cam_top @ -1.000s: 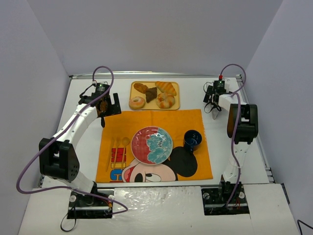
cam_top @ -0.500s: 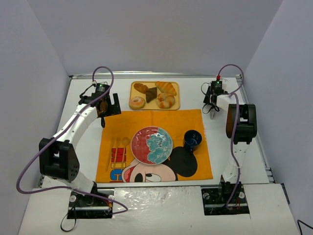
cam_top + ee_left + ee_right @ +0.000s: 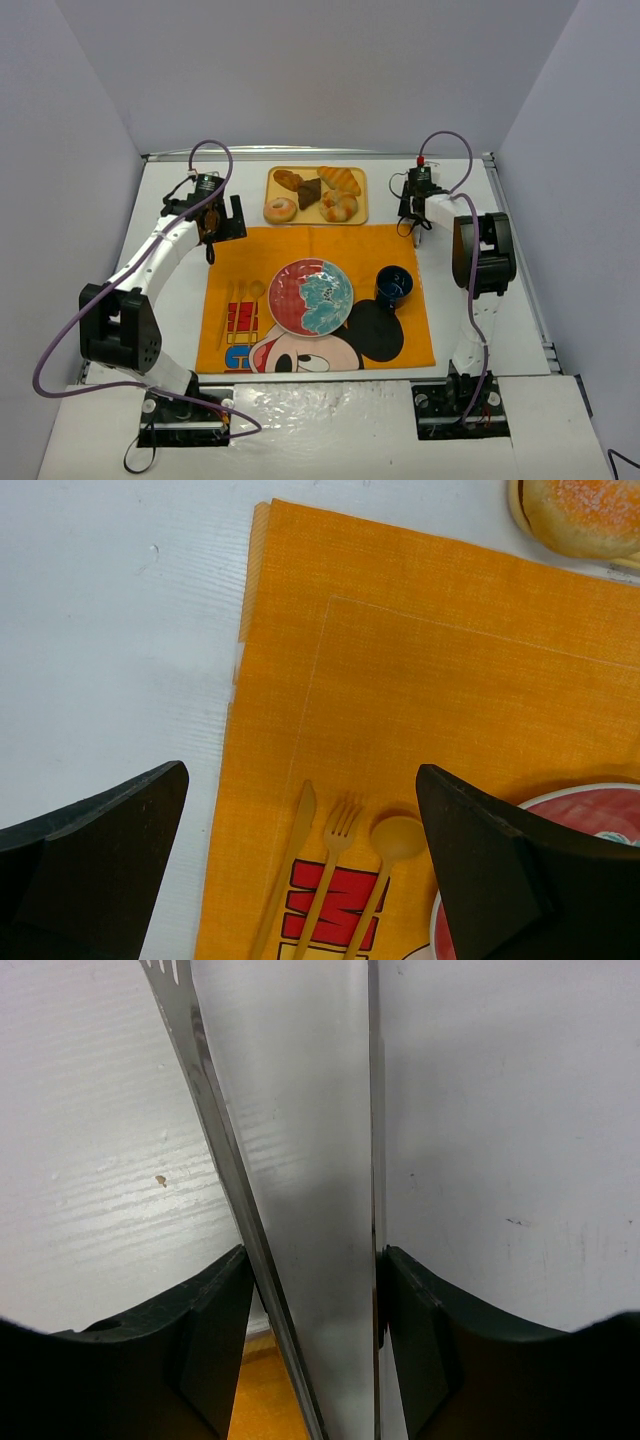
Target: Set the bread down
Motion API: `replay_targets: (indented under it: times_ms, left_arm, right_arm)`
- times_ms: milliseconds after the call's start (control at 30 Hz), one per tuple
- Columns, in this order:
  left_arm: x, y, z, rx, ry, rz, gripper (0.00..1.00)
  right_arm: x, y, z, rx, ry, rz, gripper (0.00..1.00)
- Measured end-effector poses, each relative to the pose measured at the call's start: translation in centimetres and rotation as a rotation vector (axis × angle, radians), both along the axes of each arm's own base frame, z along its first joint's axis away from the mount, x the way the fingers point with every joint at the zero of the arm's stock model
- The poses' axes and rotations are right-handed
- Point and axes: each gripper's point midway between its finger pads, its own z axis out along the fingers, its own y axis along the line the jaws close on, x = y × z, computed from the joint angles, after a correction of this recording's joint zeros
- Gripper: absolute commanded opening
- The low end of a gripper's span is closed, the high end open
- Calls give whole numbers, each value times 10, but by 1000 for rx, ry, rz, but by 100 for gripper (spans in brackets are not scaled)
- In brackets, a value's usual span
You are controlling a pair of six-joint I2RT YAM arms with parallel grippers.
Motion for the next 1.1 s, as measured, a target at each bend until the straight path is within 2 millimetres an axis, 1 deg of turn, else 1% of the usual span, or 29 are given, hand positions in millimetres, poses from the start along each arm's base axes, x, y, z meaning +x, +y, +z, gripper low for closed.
replay_targets:
  times_ms: [67,200,367,500,700,800,933,1033,1100]
  left_arm:
    - [0,0,3,0,-7,1,97]
    - [-1,1,6,1,-17,3,97]
    - [-2,2,7,3,-17,5,97]
    - [-4,3,6,8,-9,7,97]
    - [-5,5,6,19,-6,13,97]
    - [-6,6,7,19,-8,14,97]
    - [-6,6,12,16,-21,14,97]
    - [-7,6,17,12,-36,14,97]
    - [-7,6,20,10,-45,14,97]
  right_arm:
    - [-3,0,0,-16,16,8,32]
    - [-9,-2,0,-36,45,14,25]
    - [-15,-5,1,-49,82,15,10]
    - [-18,-7,1,-46,101,9,1]
    - [-21,-6,1,-25,109,-13,0]
    - [-26,-6,4,-18,119,-23,0]
    - [-28,-5,19,-6,106,-36,0]
    - [-30,-5,37,5,79,-45,0]
    - [-29,-4,55,16,44,-52,0]
